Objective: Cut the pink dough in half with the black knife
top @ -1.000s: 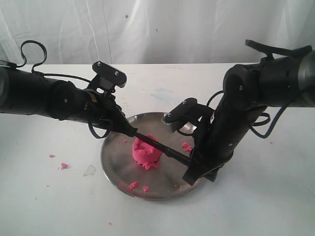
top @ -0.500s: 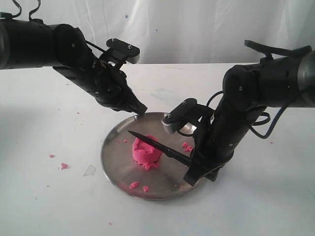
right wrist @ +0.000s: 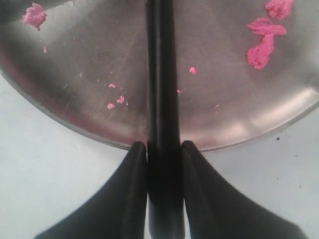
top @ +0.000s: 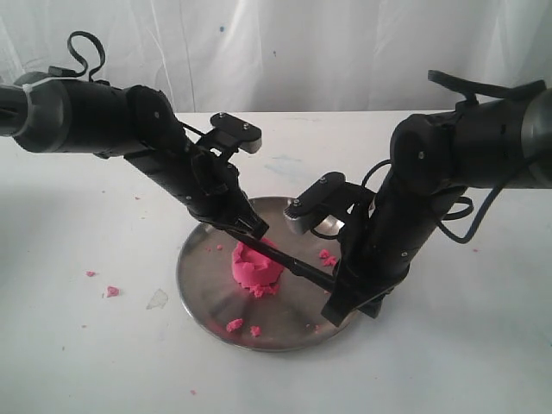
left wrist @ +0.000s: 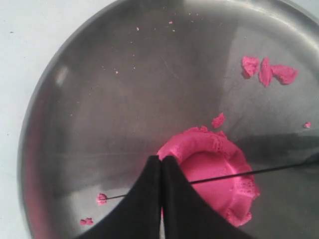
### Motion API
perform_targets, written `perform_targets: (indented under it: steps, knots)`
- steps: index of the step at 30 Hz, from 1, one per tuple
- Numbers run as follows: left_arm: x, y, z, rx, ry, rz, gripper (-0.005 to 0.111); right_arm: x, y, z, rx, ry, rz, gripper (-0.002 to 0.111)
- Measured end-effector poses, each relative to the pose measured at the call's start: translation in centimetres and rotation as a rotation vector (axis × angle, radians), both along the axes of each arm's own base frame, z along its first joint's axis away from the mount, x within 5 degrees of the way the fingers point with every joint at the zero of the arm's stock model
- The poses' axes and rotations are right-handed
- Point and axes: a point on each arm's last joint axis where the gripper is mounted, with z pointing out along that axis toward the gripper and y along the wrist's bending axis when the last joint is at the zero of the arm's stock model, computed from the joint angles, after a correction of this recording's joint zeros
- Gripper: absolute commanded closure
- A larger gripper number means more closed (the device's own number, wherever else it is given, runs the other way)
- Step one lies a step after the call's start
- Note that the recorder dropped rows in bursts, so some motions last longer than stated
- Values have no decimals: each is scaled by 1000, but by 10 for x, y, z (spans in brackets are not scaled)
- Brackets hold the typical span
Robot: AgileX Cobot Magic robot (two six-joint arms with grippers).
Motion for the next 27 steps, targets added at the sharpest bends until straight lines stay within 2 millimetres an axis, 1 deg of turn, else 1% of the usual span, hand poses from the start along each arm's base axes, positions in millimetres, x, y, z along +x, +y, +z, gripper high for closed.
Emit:
perform_targets:
  steps: [27]
  knots:
    - [0,1,-2,30,-6,-22,107,0,0,0,0,0,0,108]
